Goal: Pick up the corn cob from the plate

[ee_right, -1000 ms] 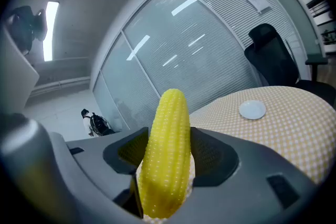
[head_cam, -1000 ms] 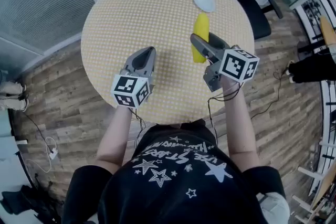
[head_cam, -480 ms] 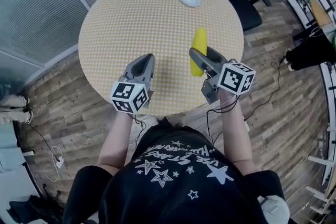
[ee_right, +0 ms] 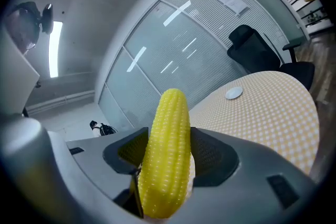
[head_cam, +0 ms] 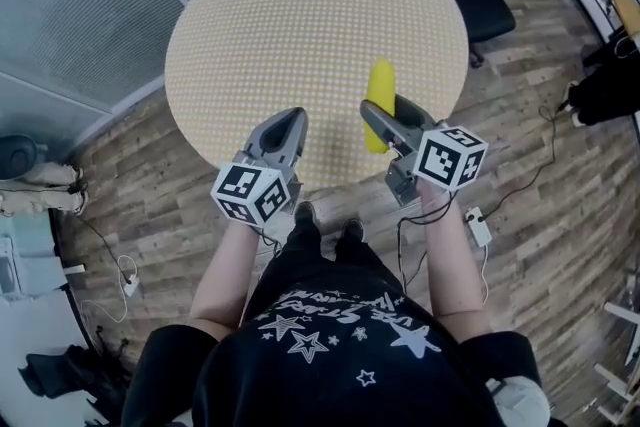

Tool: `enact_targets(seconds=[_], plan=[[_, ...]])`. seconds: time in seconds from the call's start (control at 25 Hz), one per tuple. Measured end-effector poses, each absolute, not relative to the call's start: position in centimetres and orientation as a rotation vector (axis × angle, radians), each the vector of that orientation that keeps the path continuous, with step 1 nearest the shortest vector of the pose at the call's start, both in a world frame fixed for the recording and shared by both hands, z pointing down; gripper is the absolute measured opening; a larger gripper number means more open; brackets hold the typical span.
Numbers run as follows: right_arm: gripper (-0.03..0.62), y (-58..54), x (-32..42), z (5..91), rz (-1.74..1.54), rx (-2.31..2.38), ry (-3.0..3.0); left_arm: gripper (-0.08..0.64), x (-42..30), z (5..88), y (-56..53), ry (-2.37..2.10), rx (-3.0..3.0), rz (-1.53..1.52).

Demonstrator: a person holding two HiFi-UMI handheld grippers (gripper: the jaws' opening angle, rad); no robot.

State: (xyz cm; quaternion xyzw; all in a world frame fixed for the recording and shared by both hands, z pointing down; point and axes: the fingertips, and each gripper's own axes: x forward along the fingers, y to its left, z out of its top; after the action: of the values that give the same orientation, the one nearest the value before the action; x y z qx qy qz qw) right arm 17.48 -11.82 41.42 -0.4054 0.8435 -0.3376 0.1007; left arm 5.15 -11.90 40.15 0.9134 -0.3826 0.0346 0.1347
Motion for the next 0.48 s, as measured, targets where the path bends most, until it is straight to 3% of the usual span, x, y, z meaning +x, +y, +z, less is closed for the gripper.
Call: enact_targets(seconds=[0.48], plan=[[0.253,-7.7,14.4,39.4,-0.930,-1.233,2.490,0.009,3.0,38.5,-9.0,-1.046,2.696,0.060]])
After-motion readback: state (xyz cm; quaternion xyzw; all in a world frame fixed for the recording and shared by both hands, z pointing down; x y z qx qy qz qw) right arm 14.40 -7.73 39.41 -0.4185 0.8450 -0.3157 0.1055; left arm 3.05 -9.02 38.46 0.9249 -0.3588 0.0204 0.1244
